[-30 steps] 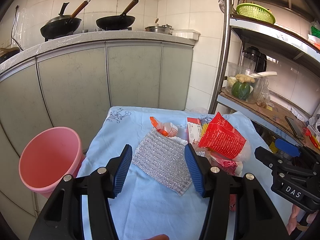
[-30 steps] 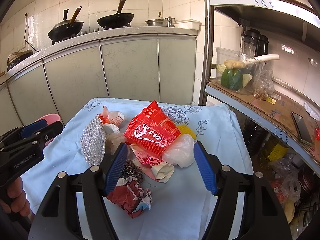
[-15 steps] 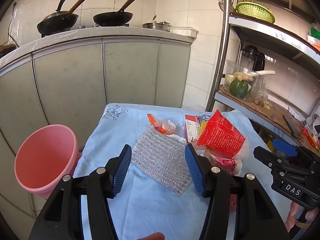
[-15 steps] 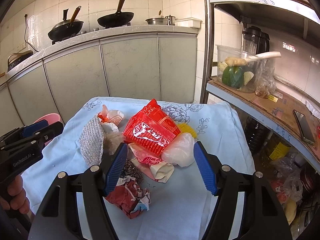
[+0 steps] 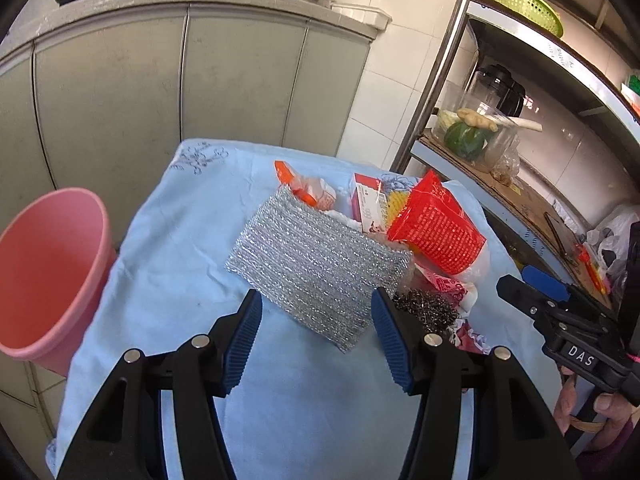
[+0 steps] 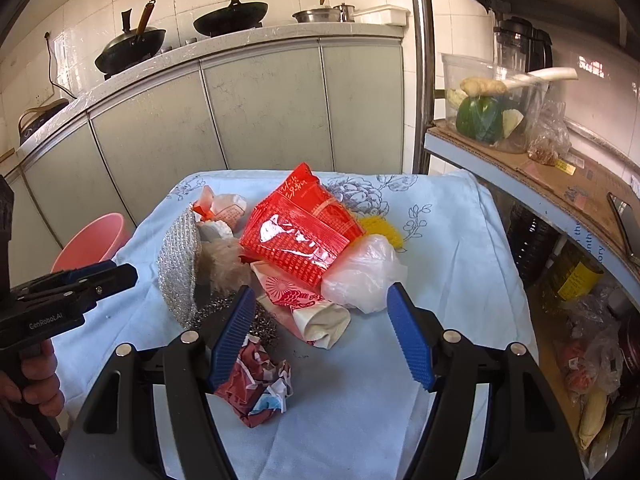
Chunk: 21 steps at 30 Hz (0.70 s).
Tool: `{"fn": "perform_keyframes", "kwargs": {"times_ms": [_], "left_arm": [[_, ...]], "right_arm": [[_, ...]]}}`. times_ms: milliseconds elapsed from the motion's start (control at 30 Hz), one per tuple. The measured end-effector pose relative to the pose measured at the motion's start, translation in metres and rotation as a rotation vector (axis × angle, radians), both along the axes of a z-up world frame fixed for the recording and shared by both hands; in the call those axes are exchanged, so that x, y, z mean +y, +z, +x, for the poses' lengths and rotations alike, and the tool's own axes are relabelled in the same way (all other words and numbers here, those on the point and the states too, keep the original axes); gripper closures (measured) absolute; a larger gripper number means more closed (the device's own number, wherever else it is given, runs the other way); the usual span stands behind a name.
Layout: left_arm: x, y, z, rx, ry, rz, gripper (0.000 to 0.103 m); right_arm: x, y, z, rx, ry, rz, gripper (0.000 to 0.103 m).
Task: Collect trash
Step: 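Grasp the steel wool with the left tool while the right tool grasps the crumpled red paper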
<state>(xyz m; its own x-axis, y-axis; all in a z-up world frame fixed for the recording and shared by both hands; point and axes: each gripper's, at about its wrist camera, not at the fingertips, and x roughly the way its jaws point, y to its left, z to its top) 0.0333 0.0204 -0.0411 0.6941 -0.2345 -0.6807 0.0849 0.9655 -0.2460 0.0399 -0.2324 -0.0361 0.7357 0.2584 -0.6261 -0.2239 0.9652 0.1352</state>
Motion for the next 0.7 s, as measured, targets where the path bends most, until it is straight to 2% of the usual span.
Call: {"fn": "perform_keyframes", "kwargs": {"times_ms": [100, 200, 300, 433, 533, 700], "left_arm": [[0.0, -0.006, 0.008, 0.049, -0.007, -0.068, 0.045], [-0.008, -0.009, 0.013, 0.074, -0.053, -0.115, 0.045], [-0.022, -0.01, 0.014, 0.081, -0.098, -0.102, 0.045], [-0.036, -0.011, 0.014, 0.102, -0.147, -0.109, 0.045], [-0.045, -0.012, 0.014, 0.112, -0.179, -0.1, 0.046], [-0.053, -0.018, 0.018, 0.145, -0.196, -0.097, 0.056]], "right_arm": [[-0.004, -0.002, 0.0, 0.001, 0.014, 0.007, 0.034], [-0.005, -0.003, -0.004, 0.026, 0.083, 0.044, 0.034], [0.003, -0.004, -0.012, 0.043, 0.17, 0.054, 0.035], [0.023, -0.016, -0.019, 0.102, 0.27, 0.043, 0.04], [0.034, -0.027, -0.021, 0.134, 0.294, 0.023, 0.048], [0.033, -0.031, -0.021, 0.139, 0.28, 0.024, 0.055]]}}
